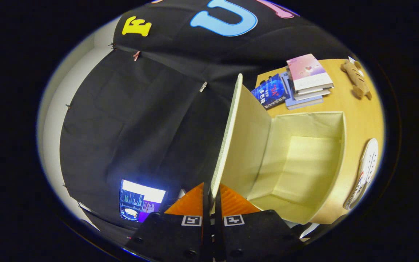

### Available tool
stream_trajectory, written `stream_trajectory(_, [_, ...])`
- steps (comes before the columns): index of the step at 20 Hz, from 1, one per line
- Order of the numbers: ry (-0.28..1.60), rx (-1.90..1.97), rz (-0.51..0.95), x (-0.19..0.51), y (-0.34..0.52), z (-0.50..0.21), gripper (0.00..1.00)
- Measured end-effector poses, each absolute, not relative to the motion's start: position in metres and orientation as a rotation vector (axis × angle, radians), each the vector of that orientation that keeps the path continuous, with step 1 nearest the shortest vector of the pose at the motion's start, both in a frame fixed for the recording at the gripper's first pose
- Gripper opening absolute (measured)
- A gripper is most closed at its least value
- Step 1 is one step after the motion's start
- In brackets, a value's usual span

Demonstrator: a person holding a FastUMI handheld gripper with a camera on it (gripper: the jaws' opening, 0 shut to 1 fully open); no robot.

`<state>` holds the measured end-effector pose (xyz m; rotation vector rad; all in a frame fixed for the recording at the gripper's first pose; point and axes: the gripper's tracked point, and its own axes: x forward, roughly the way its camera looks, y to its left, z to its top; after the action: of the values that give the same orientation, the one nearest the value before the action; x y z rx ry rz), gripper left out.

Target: Open the storage box then place both shoes into the box .Put the left shoe in first, then the right shoe, with the right side of both shoes facing outward in a uniform manner.

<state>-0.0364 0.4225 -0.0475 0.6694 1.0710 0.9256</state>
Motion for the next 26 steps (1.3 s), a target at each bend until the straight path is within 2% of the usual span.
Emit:
stream_trajectory(9, [1.108,0.642,0.921,-0.039,0.523,-0.057,0.07])
stream_trajectory(15, [1.096,0.586,0.912,-0.036,0.544,-0.068,0.11])
stream_trajectory(16, [1.09,0.577,0.905,-0.036,0.544,-0.072,0.19])
stream_trajectory(20, [1.049,0.545,0.871,-0.022,0.525,-0.076,0.97])
stream_trajectory(26, [0.911,0.448,0.809,0.004,0.443,-0.071,0.97])
